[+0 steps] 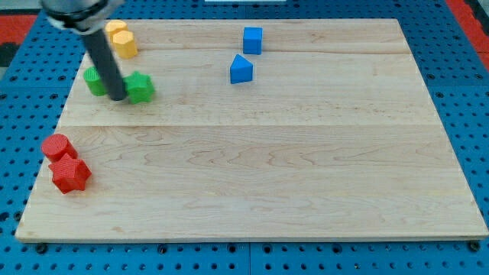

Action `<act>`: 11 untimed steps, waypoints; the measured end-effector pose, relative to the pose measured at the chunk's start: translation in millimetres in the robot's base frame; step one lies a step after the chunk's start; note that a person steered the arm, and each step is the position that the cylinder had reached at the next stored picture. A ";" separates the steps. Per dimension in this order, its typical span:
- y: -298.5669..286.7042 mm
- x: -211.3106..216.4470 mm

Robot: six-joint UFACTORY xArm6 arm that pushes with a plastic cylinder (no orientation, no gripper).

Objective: Push the green star to the bottom of the triangle

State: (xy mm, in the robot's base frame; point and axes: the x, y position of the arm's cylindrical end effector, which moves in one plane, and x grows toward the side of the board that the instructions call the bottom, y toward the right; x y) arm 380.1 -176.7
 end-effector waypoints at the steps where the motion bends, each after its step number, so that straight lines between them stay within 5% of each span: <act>1: 50.1 -8.9; 2: -17.4 -6.3; 4: 64.5 -47.1; 6: 137.1 -27.8; 11: 82.3 46.2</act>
